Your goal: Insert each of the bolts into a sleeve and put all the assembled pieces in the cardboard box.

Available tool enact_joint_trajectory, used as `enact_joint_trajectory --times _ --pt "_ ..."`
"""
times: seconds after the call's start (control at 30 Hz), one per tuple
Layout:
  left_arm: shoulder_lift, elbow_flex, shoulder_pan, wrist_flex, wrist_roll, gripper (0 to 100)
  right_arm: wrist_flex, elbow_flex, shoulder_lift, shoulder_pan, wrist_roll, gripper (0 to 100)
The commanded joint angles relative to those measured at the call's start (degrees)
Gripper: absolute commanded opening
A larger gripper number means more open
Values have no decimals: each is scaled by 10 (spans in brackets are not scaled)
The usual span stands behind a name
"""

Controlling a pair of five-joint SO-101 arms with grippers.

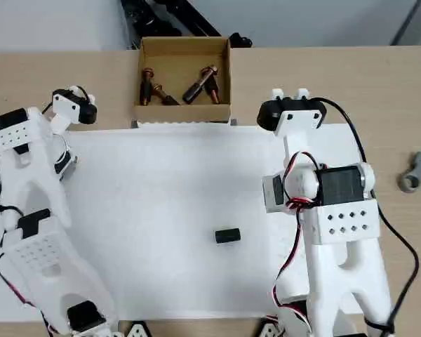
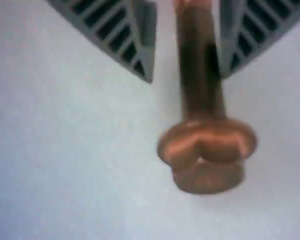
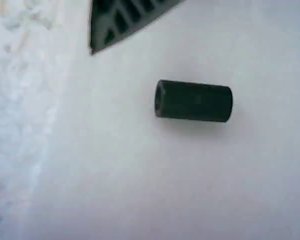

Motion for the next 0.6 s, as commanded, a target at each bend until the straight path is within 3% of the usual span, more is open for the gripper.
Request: enact_joint_trajectory --times 0.0,0.33,0.43,0.57 --pt "11 -10 4 -25 6 83 -6 -4 -15 5 -5 231" --pt "95 -11 15 -68 34 77 -7 17 -15 5 -6 231" --pt "106 -11 18 -66 34 6 -7 27 -15 5 -6 231" --pt "107 -12 17 -55 35 5 -7 27 -15 5 -6 231"
